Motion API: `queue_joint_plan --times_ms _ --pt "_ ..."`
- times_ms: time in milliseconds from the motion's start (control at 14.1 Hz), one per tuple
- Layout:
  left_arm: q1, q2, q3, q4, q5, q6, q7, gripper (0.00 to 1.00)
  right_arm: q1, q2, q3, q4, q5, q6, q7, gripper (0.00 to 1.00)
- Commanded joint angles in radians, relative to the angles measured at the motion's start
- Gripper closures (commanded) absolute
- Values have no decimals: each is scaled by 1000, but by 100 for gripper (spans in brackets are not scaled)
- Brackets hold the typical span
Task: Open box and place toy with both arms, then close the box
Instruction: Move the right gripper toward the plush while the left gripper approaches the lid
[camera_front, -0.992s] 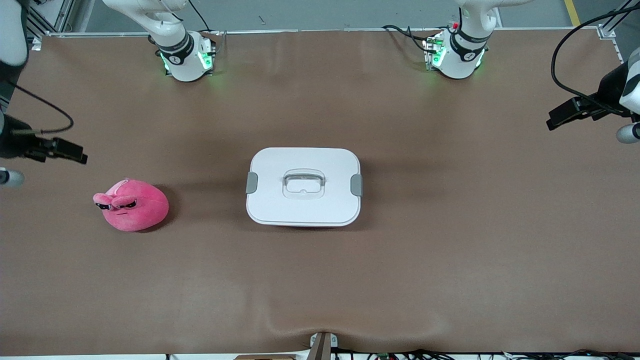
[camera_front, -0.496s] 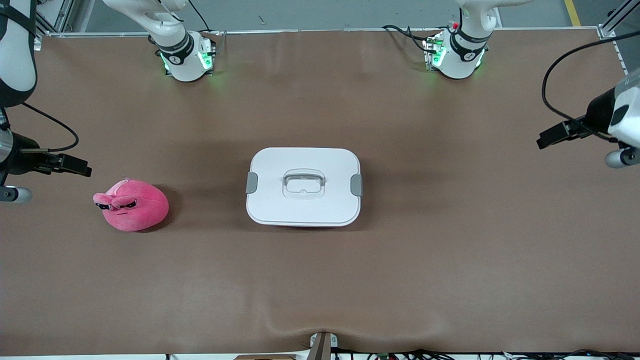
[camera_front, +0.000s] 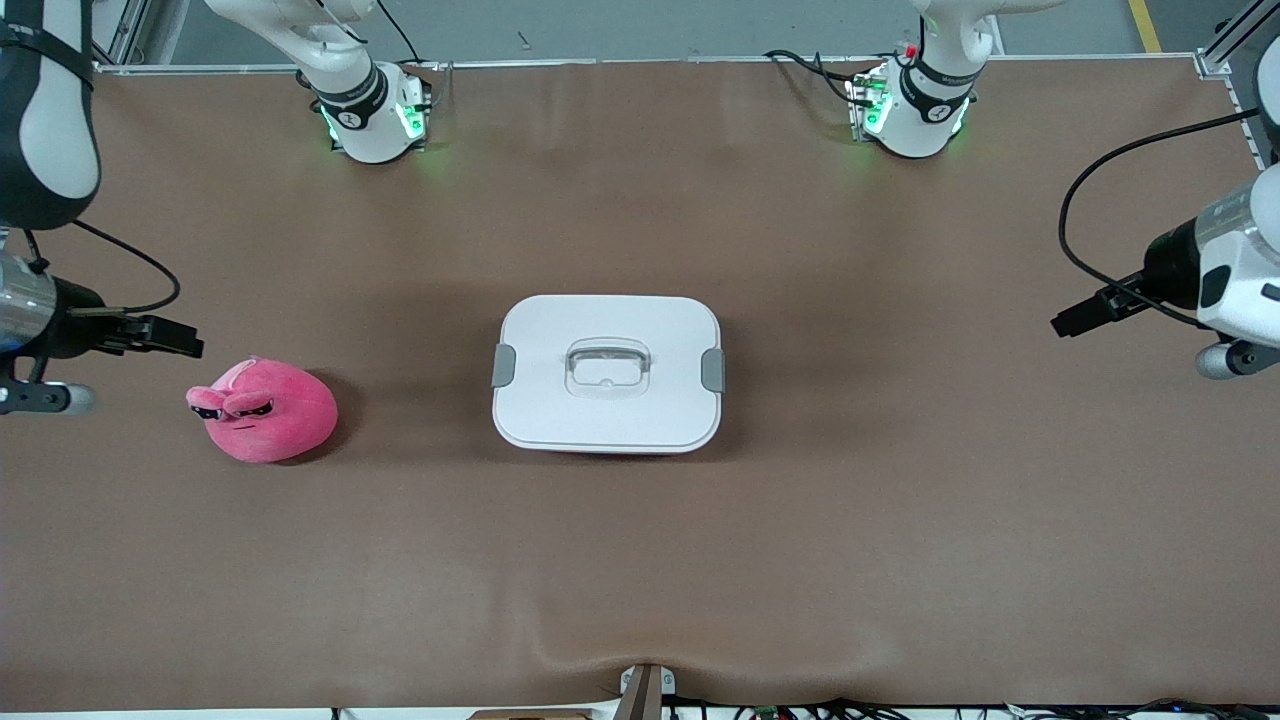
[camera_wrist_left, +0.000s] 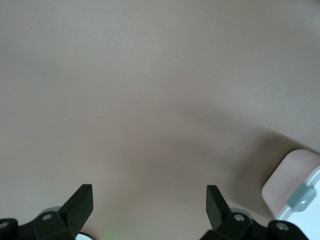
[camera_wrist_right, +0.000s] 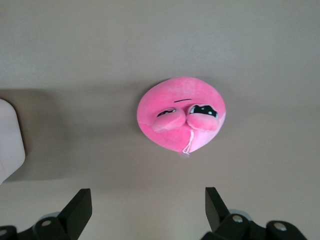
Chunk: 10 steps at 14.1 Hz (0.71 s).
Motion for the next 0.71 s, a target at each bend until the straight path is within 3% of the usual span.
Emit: queue_joint_plan --times_ms 0,354,638 --pt "-41 30 -3 26 -10 30 -126 0 -3 41 0 16 -8 3 4 0" --pt "-116 59 -3 26 -10 74 -321 0 7 138 -2 56 -19 -8 6 0" --pt "-192 86 -3 26 -10 117 -531 0 -104 141 -8 35 15 -57 3 0"
